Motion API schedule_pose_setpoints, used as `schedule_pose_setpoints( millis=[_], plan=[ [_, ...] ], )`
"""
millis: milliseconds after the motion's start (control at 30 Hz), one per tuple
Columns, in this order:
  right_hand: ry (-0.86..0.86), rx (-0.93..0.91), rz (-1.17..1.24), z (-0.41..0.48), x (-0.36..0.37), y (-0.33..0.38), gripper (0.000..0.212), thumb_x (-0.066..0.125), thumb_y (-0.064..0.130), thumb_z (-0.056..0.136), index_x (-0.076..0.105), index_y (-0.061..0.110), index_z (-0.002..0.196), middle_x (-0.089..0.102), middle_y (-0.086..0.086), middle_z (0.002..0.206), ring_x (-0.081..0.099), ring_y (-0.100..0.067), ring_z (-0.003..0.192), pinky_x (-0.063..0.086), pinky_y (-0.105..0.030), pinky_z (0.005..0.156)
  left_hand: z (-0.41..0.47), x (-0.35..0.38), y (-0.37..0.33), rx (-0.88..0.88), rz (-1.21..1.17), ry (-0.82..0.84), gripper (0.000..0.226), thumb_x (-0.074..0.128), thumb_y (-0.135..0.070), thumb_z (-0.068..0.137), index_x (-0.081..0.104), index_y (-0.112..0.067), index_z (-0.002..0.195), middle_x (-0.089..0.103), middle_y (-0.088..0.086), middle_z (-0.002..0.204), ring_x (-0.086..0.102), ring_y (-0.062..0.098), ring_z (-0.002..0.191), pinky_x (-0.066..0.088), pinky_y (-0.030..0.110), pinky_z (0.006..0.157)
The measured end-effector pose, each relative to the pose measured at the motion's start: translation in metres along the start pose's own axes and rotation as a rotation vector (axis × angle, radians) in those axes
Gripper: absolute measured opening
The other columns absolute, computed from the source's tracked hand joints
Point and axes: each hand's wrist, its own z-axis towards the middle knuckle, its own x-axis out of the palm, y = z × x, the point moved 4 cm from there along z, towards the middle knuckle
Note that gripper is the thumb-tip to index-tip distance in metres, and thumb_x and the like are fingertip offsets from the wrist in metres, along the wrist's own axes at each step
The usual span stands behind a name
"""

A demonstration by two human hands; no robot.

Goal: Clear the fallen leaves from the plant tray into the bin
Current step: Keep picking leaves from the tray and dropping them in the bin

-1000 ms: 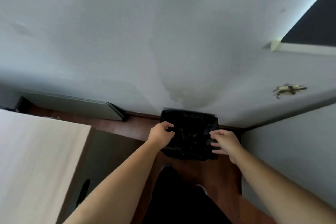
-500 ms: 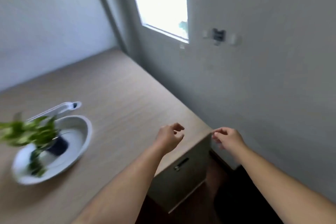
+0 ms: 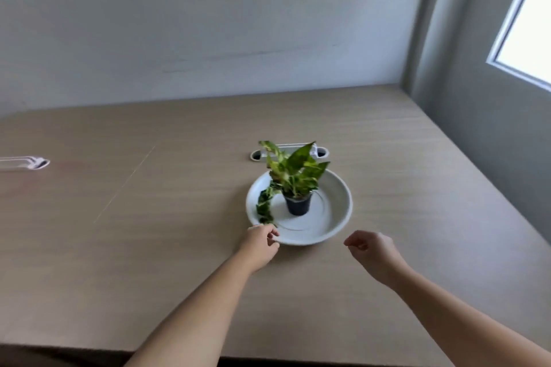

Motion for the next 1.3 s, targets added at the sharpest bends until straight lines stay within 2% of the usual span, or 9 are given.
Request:
schedule_pose_setpoints(
  millis=[233,367,500,667,733,900,1033,1200,1300],
  plan=[
    [0.184,-0.250,-0.436,0.044,0.085,0.048,0.052,0.056,0.030,0.084,0.047,0.027,0.135,0.046,0.008,0.144,0.039,-0.014,0.133,0.033,-0.030,0.111,0.067,-0.027,0.053,0.151,0.294,0.194,0.059,0.060,-0.013,0.083,0.041,-0.017,0.138,0.039,0.006,0.145,0.036,0.024,0.134,0.029,0.031,0.112],
    [0.299,-0.249,-0.471,0.060,0.107,0.044,0.042,0.049,0.023,0.089,0.050,0.026,0.131,0.053,0.003,0.137,0.047,-0.018,0.124,0.037,-0.029,0.104,0.094,-0.016,0.058,0.276,0.524,0.304,0.042,0.060,-0.021,0.082,0.056,-0.028,0.124,0.054,-0.001,0.130,0.045,0.023,0.124,0.034,0.039,0.105],
    [0.421,-0.259,-0.470,0.081,0.094,0.031,0.036,0.050,0.021,0.092,0.056,0.025,0.127,0.061,0.001,0.128,0.052,-0.017,0.118,0.036,-0.025,0.100,0.100,0.002,0.058,0.263,0.506,0.242,0.027,0.057,-0.033,0.085,0.064,-0.031,0.111,0.061,-0.004,0.116,0.046,0.022,0.119,0.014,0.053,0.114],
    [0.266,-0.253,-0.754,0.100,0.059,0.017,0.048,0.046,0.012,0.088,0.050,0.033,0.131,0.051,0.012,0.139,0.039,-0.009,0.133,0.021,-0.031,0.116,0.080,0.026,0.049,0.300,0.364,0.176,0.037,0.060,-0.034,0.083,0.059,-0.034,0.119,0.057,-0.008,0.125,0.042,0.017,0.122,0.021,0.037,0.107],
    [0.220,-0.251,-0.831,0.095,0.058,0.018,0.053,0.049,0.025,0.087,0.039,0.030,0.138,0.044,0.010,0.144,0.033,-0.013,0.137,0.013,-0.042,0.119,0.081,0.023,0.045,0.321,0.381,0.182,0.043,0.061,-0.031,0.082,0.055,-0.031,0.124,0.053,-0.005,0.130,0.041,0.018,0.124,0.020,0.038,0.109],
    [0.277,-0.383,-0.631,0.067,0.103,0.038,0.049,0.048,0.029,0.090,0.038,0.024,0.138,0.047,0.001,0.141,0.041,-0.021,0.128,0.031,-0.036,0.110,0.106,-0.005,0.059,0.194,0.441,0.198,0.037,0.058,-0.024,0.083,0.060,-0.026,0.120,0.054,0.001,0.128,0.042,0.023,0.125,0.019,0.048,0.115],
    [0.267,-0.467,-0.609,0.079,0.088,0.025,0.029,0.042,0.018,0.094,0.057,0.021,0.118,0.063,-0.002,0.114,0.056,-0.023,0.110,0.047,-0.035,0.088,0.103,0.008,0.062,0.199,0.473,0.151,0.027,0.057,-0.026,0.081,0.067,-0.027,0.107,0.064,-0.002,0.111,0.051,0.022,0.113,0.027,0.037,0.106],
    [0.126,-0.341,-0.794,0.104,0.046,-0.007,0.045,0.039,0.016,0.094,0.042,0.025,0.138,0.040,0.001,0.148,0.029,-0.019,0.140,0.021,-0.034,0.116,0.083,0.043,0.048,0.317,0.368,0.122,0.041,0.064,-0.038,0.080,0.060,-0.029,0.119,0.059,-0.005,0.122,0.047,0.016,0.118,0.024,0.031,0.103],
    [0.153,-0.327,-0.705,0.097,0.059,0.008,0.053,0.044,0.019,0.091,0.033,0.026,0.142,0.035,0.000,0.150,0.029,-0.020,0.139,0.026,-0.038,0.114,0.091,0.031,0.050,0.312,0.372,0.154,0.046,0.067,-0.039,0.078,0.059,-0.027,0.121,0.057,-0.005,0.125,0.045,0.017,0.120,0.028,0.032,0.104]
  ],
)
